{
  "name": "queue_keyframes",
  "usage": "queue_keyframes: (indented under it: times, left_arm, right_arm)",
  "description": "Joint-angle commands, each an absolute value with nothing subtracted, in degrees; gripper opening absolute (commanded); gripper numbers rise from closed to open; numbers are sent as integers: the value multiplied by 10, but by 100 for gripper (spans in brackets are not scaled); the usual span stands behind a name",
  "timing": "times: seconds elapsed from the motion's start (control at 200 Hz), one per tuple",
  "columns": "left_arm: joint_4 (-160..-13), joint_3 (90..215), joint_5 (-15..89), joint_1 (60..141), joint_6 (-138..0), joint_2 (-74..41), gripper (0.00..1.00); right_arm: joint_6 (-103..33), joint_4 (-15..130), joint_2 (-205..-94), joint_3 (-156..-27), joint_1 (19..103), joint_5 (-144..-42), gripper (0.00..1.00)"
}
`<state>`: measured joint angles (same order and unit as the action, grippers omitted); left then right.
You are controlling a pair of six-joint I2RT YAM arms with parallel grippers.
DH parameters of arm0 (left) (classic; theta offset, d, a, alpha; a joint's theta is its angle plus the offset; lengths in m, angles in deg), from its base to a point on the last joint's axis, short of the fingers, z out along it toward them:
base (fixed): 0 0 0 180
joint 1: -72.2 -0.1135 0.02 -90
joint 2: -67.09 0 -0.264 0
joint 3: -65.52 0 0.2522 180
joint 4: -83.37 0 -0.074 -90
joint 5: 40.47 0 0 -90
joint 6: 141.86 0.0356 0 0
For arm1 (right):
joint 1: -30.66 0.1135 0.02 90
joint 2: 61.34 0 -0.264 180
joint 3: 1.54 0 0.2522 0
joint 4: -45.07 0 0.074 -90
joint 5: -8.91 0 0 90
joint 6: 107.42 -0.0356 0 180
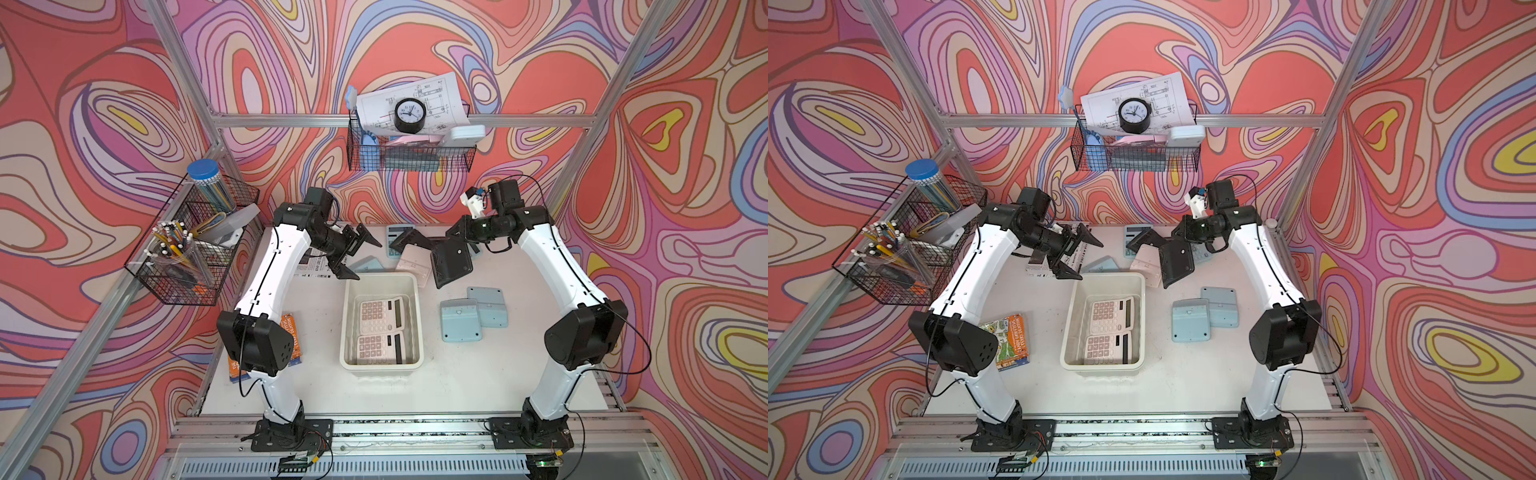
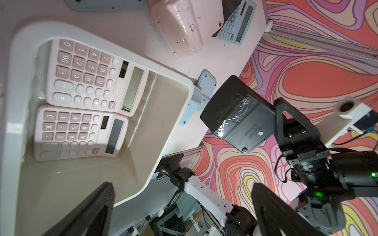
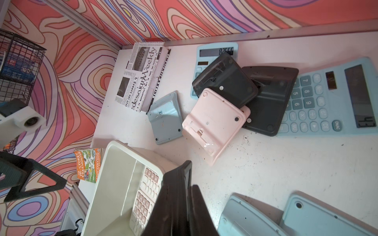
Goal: Put the calculator in the storage box
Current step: Pick up the calculator at the center of the board.
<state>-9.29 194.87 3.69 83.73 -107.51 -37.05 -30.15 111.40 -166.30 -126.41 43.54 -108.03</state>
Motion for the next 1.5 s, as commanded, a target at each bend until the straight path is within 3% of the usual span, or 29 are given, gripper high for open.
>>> queue_keyframes:
  times: [0.0,0.22,0.646,1.497]
  left_arm:
    - [-129,1944,-17,834,-1132,-379,98]
    - [-130,1960,-43,838,-1224,-396,99]
    - [120,2107,-75,858,-1221,-508,99]
    - [86,2087,-132,830,-1244,-527,97]
  right_arm:
    - [-311,1054,-1632,-1271,465,-1035,0]
    - [-278,1024,-1632,-1290,524,-989,0]
    - [-137,1027,-1641,-1318,638,-862,0]
    - [-86,1049,-1645,-1299,751,-801,0]
